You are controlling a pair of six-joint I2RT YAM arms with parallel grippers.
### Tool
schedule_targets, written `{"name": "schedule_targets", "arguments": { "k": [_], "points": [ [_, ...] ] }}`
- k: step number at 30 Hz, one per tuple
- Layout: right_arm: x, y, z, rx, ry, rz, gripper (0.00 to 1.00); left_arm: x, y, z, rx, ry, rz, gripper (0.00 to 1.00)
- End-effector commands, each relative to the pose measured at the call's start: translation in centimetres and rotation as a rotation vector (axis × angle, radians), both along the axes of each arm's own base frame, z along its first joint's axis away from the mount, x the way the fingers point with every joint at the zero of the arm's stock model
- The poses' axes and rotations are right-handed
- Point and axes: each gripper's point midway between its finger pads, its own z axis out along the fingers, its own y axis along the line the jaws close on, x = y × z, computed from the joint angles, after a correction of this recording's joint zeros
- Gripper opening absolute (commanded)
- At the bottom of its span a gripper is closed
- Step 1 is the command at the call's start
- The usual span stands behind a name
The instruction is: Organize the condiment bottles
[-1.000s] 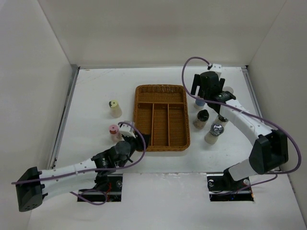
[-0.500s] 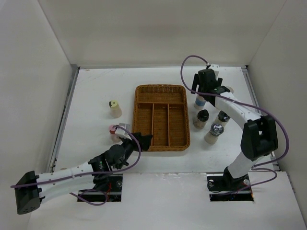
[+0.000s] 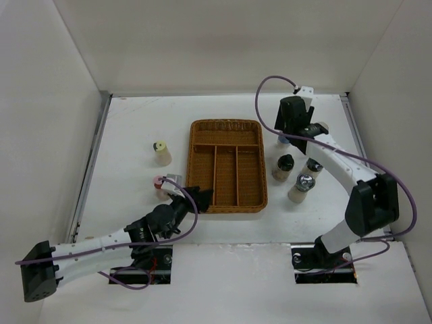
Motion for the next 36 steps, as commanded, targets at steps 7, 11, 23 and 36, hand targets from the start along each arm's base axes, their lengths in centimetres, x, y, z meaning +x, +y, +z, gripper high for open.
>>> {"name": "schedule_targets", "arguments": {
  "k": [7, 11, 23, 36],
  "points": [
    [-0.2, 10.2, 17.5, 0.082, -0.408, 0.177, 0.48, 0.1, 0.5, 1.7, -0.096, -0.044, 0.006, 0.57],
    [1.2, 17.3, 17.7, 0.125, -0.403, 0.301, 0.49, 0.5, 1.0, 1.4, -0.095, -0.031, 0.023, 0.57],
    [5.1, 30.2, 12.1, 0.113, -0.339, 0.460, 0.49, 0.5, 1.0, 1.3, -0.114, -0.017, 0.003, 0.57],
    [5.2, 33.3, 2.5, 0.107, -0.209, 0.478, 0.70, 0.6, 0.9, 0.9, -0.117, -0.004, -0.004, 0.57]
  ]
}}
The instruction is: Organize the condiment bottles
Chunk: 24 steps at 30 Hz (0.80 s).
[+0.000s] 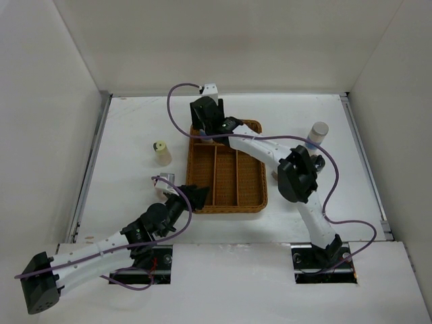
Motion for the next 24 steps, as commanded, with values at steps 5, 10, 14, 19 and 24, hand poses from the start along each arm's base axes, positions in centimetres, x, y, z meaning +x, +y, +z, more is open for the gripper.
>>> {"name": "schedule_targets", "arguments": {
  "k": [5, 10, 14, 19, 24],
  "points": [
    [-0.7, 1.6, 6.0, 0.155, -0.123, 0.009, 0.87, 0.0, -0.3, 0.9, -0.044, -0.014, -0.013, 0.57],
    [-2.6, -0.6, 12.7, 0.227, -0.215, 0.011, 0.94, 0.0, -0.2, 0.7, -0.033, -0.013, -0.008, 0.57],
    [-5.0, -4.8, 18.5, 0.273, -0.313, -0.019, 0.95, 0.3, 0.0, 0.3, -0.025, -0.005, 0.006, 0.57],
    [-6.4, -14.7, 20.5, 0.228, -0.369, -0.155, 0.92, 0.3, -0.1, 0.2, -0.017, -0.004, 0.010, 0.60],
    [-6.7, -28.9, 17.3, 0.123, -0.340, -0.476, 0.81, 0.3, -0.3, 0.1, -0.012, -0.005, 0.005, 0.61]
  ]
}}
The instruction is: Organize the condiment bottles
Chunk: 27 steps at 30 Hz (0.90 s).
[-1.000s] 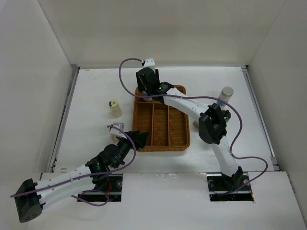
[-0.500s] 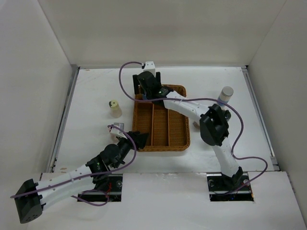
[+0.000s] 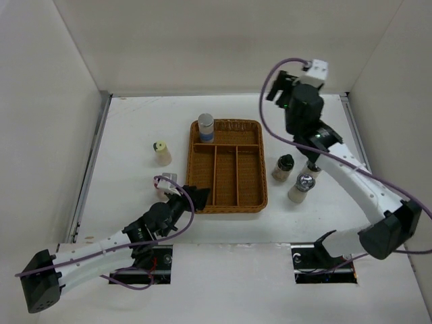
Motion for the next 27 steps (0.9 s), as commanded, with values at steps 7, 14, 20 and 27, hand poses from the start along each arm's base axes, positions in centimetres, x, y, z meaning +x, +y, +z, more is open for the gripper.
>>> {"name": "schedule_targets", "arguments": {
  "k": [7, 14, 20, 27],
  "points": [
    [0.4, -16.8, -11.0, -0.116, 0.302, -0.424, 0.84, 0.1, -0.2, 1.1, -0.043, -0.047, -0.005, 0.65],
    [1.7, -18.7, -16.9, -0.096, 0.439, -0.424, 0.97, -0.1, -0.2, 1.3, -0.044, -0.062, -0.021, 0.68],
    [2.0, -19.9, -20.1, -0.060, 0.497, -0.421, 0.98, -0.2, -0.6, 1.1, -0.043, -0.055, -0.036, 0.69],
    [3.8, -19.9, -22.1, -0.023, 0.518, -0.380, 0.93, -0.4, -0.7, 1.2, -0.054, -0.060, -0.051, 0.69]
  ]
}}
